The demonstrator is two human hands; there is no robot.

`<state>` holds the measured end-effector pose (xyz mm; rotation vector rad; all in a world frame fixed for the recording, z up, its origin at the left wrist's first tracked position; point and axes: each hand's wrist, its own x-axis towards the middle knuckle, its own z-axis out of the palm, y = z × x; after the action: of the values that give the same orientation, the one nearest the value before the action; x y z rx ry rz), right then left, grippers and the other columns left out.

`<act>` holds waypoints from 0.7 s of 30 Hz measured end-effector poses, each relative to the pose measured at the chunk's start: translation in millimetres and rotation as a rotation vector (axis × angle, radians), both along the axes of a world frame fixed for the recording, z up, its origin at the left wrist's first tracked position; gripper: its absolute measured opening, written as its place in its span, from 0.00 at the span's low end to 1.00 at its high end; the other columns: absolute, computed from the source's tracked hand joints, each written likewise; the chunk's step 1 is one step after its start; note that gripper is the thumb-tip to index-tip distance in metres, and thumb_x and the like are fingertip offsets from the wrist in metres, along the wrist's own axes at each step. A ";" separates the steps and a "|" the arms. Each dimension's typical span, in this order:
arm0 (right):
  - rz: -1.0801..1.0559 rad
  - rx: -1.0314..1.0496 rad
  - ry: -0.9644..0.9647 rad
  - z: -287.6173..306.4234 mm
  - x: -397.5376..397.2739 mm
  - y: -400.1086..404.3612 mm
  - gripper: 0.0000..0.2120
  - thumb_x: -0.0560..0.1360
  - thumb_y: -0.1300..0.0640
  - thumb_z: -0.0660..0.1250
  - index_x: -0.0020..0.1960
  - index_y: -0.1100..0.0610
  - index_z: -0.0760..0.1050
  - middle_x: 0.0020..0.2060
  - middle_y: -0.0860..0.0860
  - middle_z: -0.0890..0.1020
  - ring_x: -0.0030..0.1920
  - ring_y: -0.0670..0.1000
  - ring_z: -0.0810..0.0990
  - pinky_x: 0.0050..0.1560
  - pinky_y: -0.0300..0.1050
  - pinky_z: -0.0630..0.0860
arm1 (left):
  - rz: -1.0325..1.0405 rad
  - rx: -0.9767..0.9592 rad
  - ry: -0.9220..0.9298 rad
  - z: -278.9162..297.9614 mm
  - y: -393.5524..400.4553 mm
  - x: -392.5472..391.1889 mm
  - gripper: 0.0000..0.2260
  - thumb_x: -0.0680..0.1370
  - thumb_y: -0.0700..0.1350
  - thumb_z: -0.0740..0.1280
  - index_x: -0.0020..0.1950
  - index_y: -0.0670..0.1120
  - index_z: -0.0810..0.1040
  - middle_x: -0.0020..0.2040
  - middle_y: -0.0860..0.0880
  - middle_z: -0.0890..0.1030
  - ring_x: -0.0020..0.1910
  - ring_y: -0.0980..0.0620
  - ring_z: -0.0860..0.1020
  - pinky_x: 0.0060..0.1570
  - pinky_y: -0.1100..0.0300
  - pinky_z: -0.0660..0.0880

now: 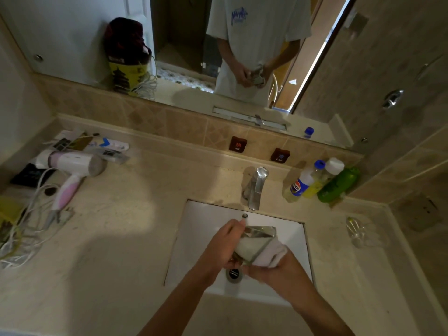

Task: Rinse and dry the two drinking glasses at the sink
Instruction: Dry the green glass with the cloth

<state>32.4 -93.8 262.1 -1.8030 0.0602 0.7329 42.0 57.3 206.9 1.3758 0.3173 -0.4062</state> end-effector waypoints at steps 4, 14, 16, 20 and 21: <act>-0.109 0.251 0.120 -6.7 13.7 -11.5 0.16 0.70 0.67 0.73 0.58 0.66 0.79 0.48 0.63 0.86 0.54 0.62 0.84 0.60 0.55 0.79 | -0.034 0.186 -0.440 -7.3 2.4 -3.9 0.06 0.86 0.46 0.60 0.54 0.52 0.77 0.38 0.55 0.81 0.33 0.60 0.77 0.32 0.67 0.72; 0.179 -0.379 -0.453 -18.3 -5.4 -4.3 0.19 0.69 0.54 0.77 0.55 0.42 0.74 0.53 0.49 0.81 0.54 0.46 0.80 0.56 0.44 0.79 | -0.184 -0.122 0.102 6.0 13.7 3.1 0.25 0.86 0.59 0.55 0.37 0.46 0.76 0.28 0.48 0.73 0.20 0.55 0.65 0.17 0.65 0.57; 0.143 -0.324 -0.346 -14.9 -4.3 -6.2 0.22 0.68 0.52 0.78 0.59 0.47 0.75 0.53 0.45 0.83 0.53 0.44 0.82 0.57 0.45 0.79 | -0.099 -0.032 0.056 7.0 7.4 -0.1 0.21 0.86 0.58 0.56 0.41 0.47 0.76 0.31 0.50 0.76 0.25 0.54 0.71 0.20 0.64 0.64; 0.018 0.020 -0.080 -6.2 4.9 -12.8 0.17 0.70 0.65 0.76 0.56 0.53 0.79 0.49 0.46 0.87 0.51 0.44 0.85 0.53 0.40 0.81 | -0.035 0.151 -0.176 -1.5 1.1 -2.5 0.10 0.86 0.52 0.60 0.52 0.48 0.76 0.39 0.52 0.80 0.35 0.56 0.78 0.31 0.61 0.73; 0.009 0.051 -0.072 -6.3 5.8 -14.8 0.17 0.71 0.66 0.75 0.57 0.54 0.79 0.50 0.47 0.87 0.52 0.46 0.85 0.54 0.41 0.81 | -0.054 0.161 -0.172 -1.3 2.2 -3.0 0.10 0.86 0.52 0.60 0.53 0.48 0.77 0.39 0.52 0.80 0.33 0.56 0.78 0.30 0.62 0.71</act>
<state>38.3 -108.6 255.8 -1.7803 -0.0146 0.6697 39.0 59.5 205.7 1.5686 0.1745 -0.3090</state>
